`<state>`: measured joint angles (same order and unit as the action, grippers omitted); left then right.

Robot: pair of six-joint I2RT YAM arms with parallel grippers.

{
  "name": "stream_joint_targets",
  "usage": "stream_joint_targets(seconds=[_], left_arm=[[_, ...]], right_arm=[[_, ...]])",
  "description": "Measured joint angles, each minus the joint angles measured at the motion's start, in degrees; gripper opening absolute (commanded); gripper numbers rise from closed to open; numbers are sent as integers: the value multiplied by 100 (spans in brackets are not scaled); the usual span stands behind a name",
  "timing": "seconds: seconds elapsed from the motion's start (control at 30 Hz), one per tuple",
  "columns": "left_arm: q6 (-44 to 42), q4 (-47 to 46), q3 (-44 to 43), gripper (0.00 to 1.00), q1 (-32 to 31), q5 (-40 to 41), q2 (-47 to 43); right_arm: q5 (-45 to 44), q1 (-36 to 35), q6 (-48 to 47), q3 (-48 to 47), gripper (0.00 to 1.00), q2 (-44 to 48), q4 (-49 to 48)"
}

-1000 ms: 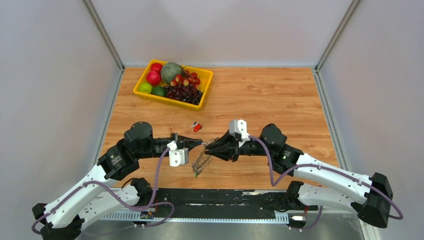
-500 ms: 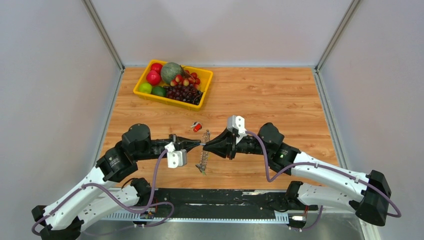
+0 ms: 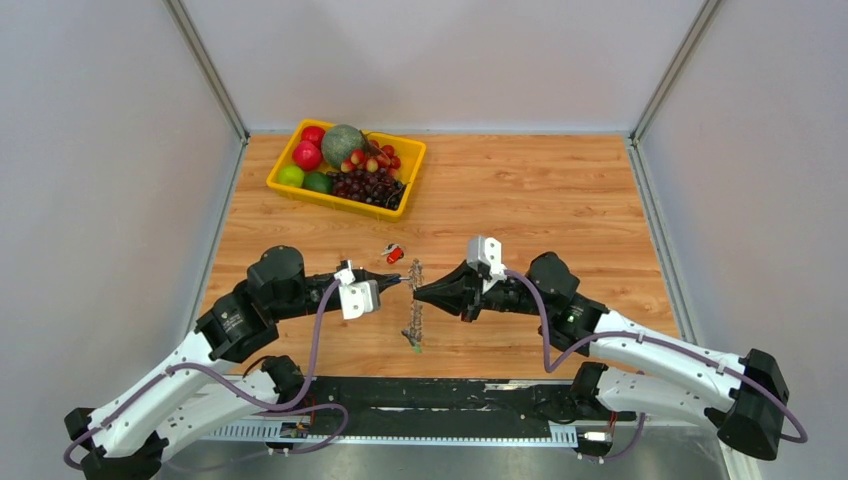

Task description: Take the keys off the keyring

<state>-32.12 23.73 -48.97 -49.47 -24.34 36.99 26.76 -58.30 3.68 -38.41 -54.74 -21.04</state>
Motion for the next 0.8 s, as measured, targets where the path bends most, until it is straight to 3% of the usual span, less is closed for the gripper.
stream_joint_targets(seconds=[0.33, 0.8], left_arm=[[905, -90, 2, 0, -2, 177, 155], [1484, -337, 273, 0, -2, -369, 308]], right_arm=[[13, 0, -151, 369, 0, 428, -479], [-76, 0, -258, 428, 0, 494, -717]])
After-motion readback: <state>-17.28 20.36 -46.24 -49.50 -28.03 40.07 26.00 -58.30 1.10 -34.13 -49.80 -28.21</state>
